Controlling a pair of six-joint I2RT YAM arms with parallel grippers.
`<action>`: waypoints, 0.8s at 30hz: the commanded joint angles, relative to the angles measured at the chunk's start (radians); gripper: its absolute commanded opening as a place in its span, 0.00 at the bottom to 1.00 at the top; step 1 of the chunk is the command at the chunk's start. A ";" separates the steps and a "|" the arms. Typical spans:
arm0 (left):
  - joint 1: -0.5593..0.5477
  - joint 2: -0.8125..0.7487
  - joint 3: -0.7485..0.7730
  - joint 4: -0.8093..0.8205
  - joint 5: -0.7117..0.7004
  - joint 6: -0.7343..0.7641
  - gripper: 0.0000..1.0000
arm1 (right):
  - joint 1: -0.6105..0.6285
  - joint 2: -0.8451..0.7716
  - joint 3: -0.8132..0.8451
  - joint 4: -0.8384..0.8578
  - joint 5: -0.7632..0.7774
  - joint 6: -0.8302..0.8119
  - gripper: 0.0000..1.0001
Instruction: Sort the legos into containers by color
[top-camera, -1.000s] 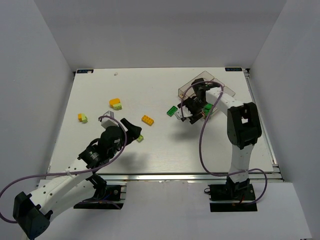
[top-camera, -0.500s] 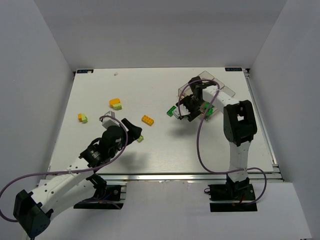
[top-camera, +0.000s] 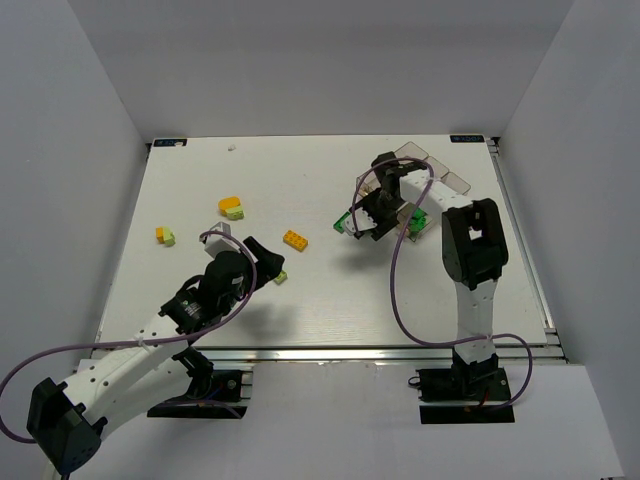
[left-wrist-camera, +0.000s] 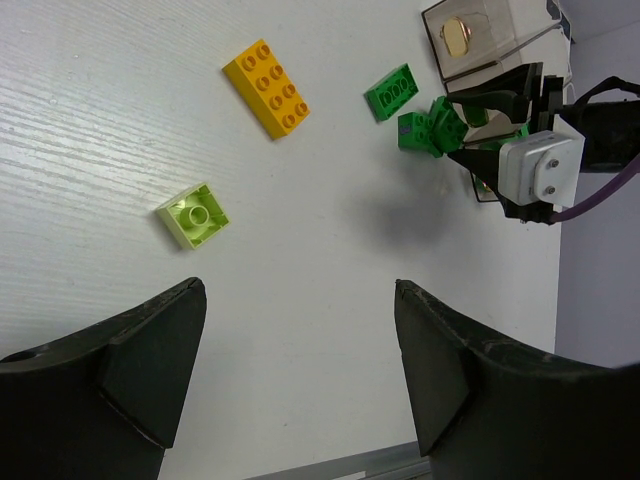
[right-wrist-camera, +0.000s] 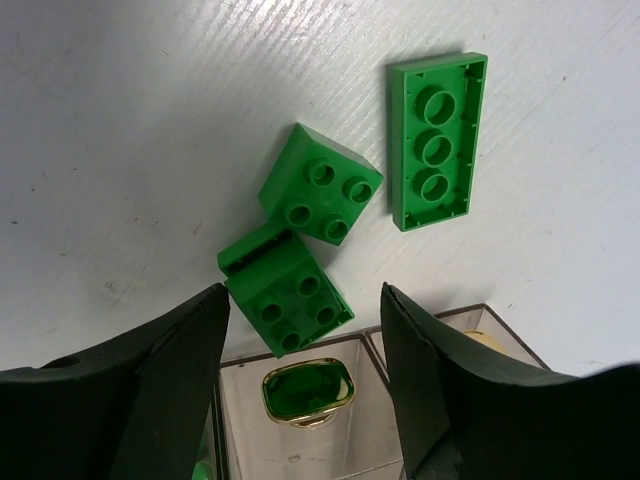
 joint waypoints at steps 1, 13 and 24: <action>0.002 0.000 -0.002 0.022 -0.005 0.004 0.86 | 0.007 0.018 0.040 -0.040 0.024 -0.102 0.67; 0.002 0.000 0.000 0.018 -0.009 0.003 0.86 | 0.014 0.045 0.057 -0.066 0.056 -0.114 0.60; 0.002 0.013 -0.002 0.030 -0.008 0.007 0.86 | 0.014 0.013 0.040 -0.067 0.044 -0.093 0.48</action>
